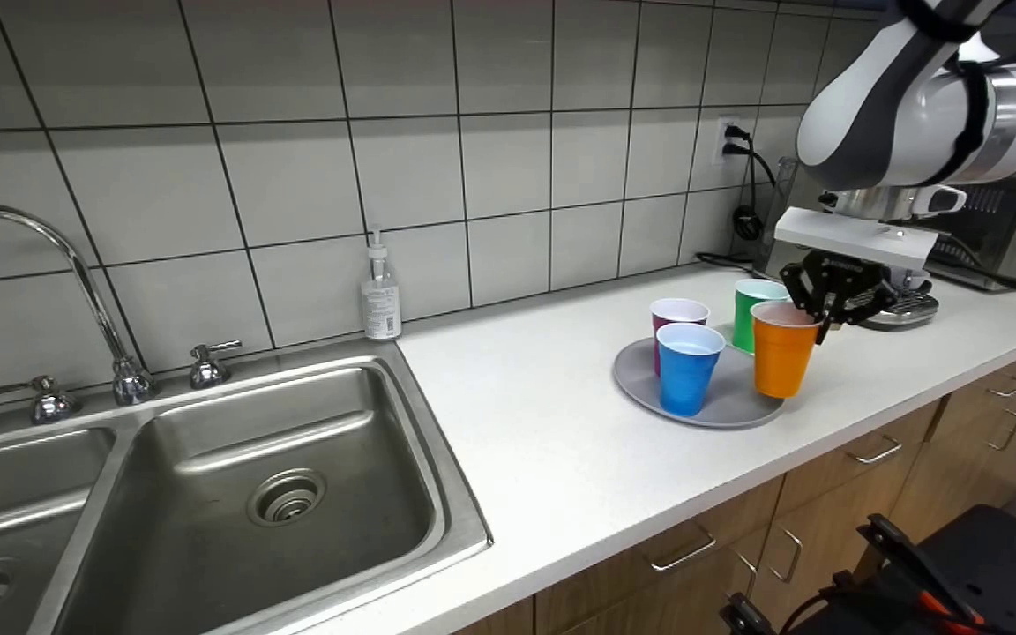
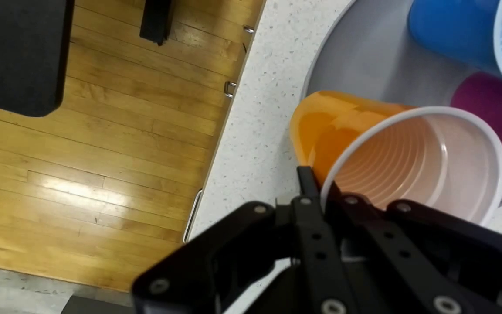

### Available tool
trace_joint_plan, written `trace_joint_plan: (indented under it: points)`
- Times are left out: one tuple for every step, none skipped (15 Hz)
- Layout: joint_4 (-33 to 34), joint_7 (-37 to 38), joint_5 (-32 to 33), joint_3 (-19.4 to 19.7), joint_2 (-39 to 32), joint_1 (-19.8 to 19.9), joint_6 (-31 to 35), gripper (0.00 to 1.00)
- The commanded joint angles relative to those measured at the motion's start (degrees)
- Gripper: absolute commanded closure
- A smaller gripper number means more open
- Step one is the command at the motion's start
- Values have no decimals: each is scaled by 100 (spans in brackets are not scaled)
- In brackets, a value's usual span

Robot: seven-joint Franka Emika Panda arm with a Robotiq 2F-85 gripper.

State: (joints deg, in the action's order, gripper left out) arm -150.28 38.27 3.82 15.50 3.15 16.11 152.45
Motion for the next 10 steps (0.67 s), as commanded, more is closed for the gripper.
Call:
trace_joint_plan:
  points:
    - [-83,254,59,-132,128,5,-4,99]
    - [-75,270,45,-147,114,0,-2,99]
    - [-59,293,45,-158,95,1,-2,99]
    - [-48,308,41,-166,84,0,-10,99]
    - [-36,318,43,-178,67,-6,-11,99]
    - [-25,326,36,-192,48,-16,-7,99]
    - [-11,342,36,-206,31,-23,-8,99]
    - [5,356,35,-216,8,-24,-4,99]
    - [25,374,41,-220,-16,-25,-7,99]
    - [35,381,37,-220,-37,-32,-6,99]
